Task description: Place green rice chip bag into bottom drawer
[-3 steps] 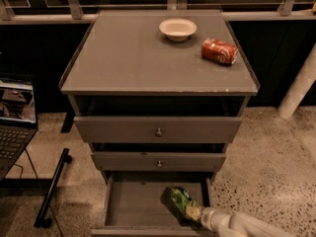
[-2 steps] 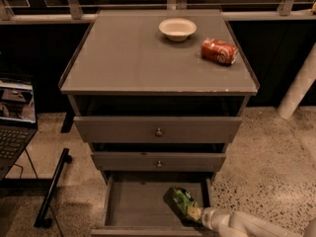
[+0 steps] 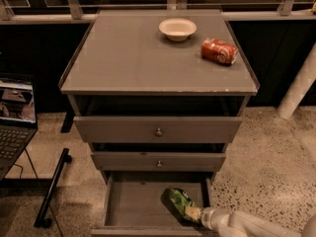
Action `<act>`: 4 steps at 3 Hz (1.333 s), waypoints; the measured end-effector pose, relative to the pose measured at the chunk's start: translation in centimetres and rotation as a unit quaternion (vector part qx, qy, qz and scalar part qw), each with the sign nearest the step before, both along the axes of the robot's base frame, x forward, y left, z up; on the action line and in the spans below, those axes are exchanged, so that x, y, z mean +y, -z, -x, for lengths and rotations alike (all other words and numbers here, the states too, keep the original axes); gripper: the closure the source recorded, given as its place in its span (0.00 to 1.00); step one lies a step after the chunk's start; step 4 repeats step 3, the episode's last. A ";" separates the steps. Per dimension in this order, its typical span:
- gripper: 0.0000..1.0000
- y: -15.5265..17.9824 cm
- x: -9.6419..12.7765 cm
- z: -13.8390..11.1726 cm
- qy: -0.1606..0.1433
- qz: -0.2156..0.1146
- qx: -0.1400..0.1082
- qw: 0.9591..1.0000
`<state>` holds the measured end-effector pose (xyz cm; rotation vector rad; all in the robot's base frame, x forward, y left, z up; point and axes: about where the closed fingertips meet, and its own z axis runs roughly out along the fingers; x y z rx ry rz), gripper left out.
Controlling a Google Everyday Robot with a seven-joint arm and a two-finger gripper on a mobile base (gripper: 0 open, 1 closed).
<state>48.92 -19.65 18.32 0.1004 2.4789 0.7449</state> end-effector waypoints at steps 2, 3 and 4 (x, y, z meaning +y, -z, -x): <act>0.00 0.0 0.0 0.0 0.000 0.000 0.000 1.000; 0.00 0.0 0.0 0.0 0.000 0.000 0.000 1.000; 0.00 0.0 0.0 0.0 0.000 0.000 0.000 1.000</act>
Offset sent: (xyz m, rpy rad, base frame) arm 0.0000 0.0000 0.0000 0.0000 0.0000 0.0000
